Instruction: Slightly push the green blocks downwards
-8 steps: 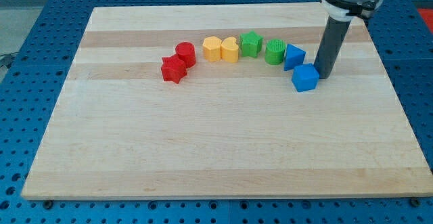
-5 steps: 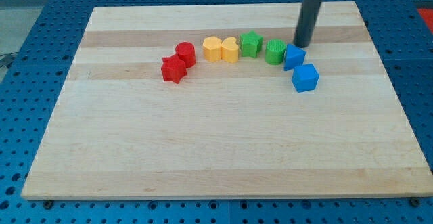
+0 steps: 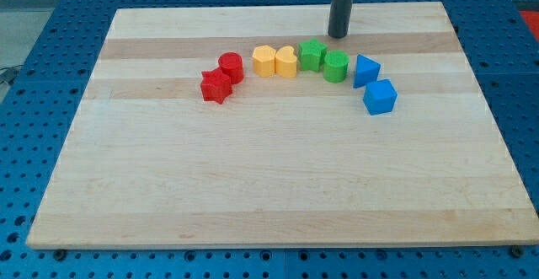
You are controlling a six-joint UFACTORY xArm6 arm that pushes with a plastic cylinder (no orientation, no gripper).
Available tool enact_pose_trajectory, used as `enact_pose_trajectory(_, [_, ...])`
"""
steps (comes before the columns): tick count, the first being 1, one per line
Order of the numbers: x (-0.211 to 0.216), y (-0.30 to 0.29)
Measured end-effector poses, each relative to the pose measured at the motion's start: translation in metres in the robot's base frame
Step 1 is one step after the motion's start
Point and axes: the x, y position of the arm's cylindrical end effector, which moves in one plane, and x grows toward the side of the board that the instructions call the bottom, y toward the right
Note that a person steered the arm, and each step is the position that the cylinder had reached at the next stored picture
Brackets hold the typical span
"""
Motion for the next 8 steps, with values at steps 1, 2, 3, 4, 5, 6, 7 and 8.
enact_pose_trajectory(1, [0.001,-0.016])
enact_pose_trajectory(2, [0.015,-0.048])
enact_pose_trajectory(3, [0.017,-0.052])
enact_pose_trajectory(4, [0.021,-0.052])
enact_pose_trajectory(5, [0.032,-0.052])
enact_pose_trajectory(6, [0.04,-0.052])
enact_pose_trajectory(7, [0.04,-0.052])
enact_pose_trajectory(8, [0.033,-0.052])
